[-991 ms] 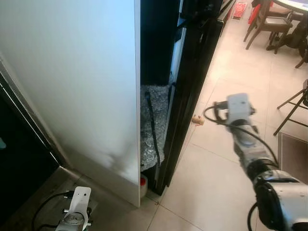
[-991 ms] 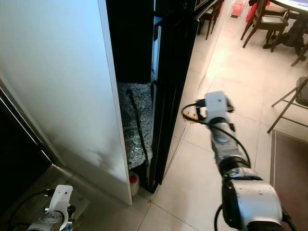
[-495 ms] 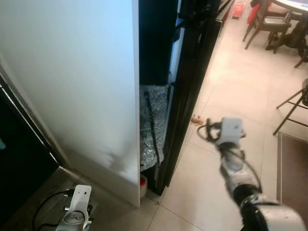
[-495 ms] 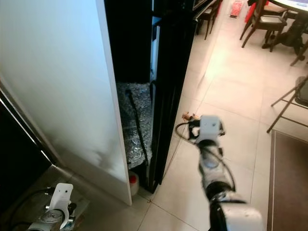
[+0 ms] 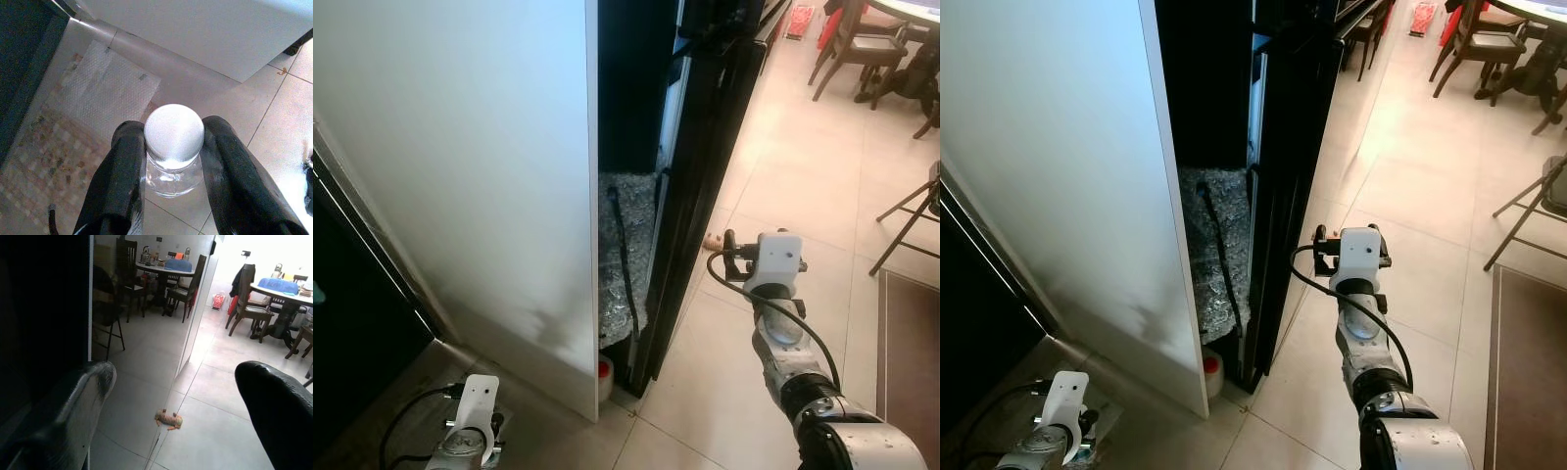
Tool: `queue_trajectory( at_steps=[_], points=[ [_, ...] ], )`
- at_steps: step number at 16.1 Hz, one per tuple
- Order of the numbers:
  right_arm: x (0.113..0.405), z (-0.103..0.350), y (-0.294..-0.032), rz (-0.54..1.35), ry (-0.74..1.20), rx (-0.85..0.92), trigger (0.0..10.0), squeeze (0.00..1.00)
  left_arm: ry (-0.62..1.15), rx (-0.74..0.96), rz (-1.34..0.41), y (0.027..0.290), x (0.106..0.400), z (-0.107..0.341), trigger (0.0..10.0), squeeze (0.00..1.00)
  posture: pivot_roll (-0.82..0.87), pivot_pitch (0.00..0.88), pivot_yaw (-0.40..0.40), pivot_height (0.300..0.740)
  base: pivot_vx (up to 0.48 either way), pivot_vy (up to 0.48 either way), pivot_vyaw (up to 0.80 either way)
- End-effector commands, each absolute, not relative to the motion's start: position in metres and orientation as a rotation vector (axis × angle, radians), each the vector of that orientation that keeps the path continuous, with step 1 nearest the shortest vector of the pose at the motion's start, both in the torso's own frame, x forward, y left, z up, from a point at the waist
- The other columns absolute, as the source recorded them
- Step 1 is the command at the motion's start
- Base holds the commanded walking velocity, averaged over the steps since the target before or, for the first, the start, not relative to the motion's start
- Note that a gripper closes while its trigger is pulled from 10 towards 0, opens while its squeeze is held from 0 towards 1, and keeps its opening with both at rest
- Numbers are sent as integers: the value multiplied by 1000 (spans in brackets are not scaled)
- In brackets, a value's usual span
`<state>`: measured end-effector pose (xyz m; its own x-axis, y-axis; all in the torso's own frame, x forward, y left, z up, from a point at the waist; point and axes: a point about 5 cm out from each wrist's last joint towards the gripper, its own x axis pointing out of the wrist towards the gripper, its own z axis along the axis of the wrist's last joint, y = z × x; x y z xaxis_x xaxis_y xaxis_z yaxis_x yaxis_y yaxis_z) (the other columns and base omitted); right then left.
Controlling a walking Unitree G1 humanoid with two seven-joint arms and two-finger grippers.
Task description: Restocking fridge
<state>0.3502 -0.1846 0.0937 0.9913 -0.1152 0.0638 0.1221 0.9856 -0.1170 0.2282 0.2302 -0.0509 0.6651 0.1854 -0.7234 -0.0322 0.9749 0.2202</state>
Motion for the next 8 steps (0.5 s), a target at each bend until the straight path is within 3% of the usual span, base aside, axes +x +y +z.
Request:
queue_trajectory(
  at_steps=[1, 3, 8],
  points=[
    [351, 100, -187, -130, -95, -118, 10000, 0, 844, 188, 118, 229, 227, -52, 10000, 0, 37, 14, -39, 740, 0, 0, 0],
    [347, 99, -186, -151, -132, -161, 10000, 0, 842, 187, 121, 229, 227, -52, 10000, 0, 38, 14, -42, 740, 0, 0, 0],
    [332, 79, -182, -162, -91, -171, 10000, 0, 834, 183, 126, 228, 227, -52, 10000, 0, 34, 17, -49, 740, 242, 0, 0]
  ],
)
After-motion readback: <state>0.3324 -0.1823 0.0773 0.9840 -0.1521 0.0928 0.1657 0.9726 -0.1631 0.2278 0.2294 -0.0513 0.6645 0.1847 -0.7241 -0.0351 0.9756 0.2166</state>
